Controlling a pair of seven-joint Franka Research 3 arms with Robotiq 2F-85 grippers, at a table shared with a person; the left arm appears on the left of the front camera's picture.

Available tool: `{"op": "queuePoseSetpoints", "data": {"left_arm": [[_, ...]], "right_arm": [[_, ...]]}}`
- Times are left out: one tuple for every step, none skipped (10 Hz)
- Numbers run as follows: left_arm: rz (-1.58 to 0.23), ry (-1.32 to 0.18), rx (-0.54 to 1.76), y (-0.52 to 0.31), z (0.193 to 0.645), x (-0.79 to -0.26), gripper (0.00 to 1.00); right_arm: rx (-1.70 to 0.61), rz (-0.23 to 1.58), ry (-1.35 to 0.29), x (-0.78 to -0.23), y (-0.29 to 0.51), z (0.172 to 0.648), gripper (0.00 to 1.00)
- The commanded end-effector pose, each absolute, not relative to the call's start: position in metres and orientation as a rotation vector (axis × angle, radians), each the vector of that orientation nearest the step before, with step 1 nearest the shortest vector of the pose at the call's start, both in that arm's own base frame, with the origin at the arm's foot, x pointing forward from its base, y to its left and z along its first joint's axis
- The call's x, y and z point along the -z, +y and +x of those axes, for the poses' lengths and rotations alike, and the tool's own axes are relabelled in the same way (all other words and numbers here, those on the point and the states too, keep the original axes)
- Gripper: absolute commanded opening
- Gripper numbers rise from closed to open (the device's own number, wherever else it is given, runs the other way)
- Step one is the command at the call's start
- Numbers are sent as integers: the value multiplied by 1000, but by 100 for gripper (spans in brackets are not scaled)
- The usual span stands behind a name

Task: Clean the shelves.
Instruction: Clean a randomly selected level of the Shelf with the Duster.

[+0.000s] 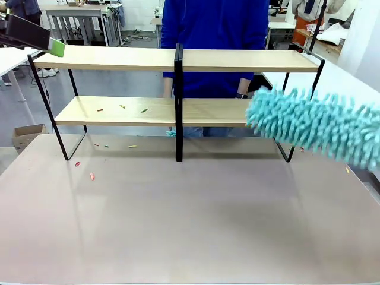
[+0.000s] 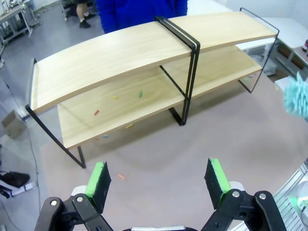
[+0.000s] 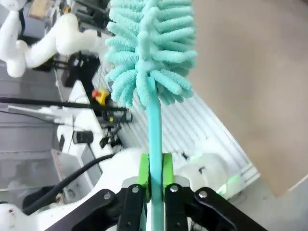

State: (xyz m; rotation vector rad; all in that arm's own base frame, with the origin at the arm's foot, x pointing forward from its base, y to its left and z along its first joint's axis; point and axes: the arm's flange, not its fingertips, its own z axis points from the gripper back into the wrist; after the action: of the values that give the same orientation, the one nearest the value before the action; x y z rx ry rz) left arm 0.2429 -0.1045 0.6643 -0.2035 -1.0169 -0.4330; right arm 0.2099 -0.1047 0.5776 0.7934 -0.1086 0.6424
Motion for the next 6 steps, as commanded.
{"op": "queuePoseSetpoints", "data": {"left_arm": [[-206,-1019,432,-104,242,-665,100],[-206,-1019,432,-104,242,-665,100],[-206,-1019,432,-104,242,-665,100],[-206,-1019,432,-104,242,-665,100],[-206,-1019,432,-104,242,-665,100],[-206,-1019,432,-104,242,-665,100]], "right_arm": [[-638,819,-204,-585,-110,206,12],[-642,793,-109,-578,-105,210,12],[-592,760,-139,-573,-92,226,12],[-568,731,-146,-567,-74,243,12],[-491,687,-163,-559,-58,263,12],[-410,639,-191,-551,-42,283,12]]}}
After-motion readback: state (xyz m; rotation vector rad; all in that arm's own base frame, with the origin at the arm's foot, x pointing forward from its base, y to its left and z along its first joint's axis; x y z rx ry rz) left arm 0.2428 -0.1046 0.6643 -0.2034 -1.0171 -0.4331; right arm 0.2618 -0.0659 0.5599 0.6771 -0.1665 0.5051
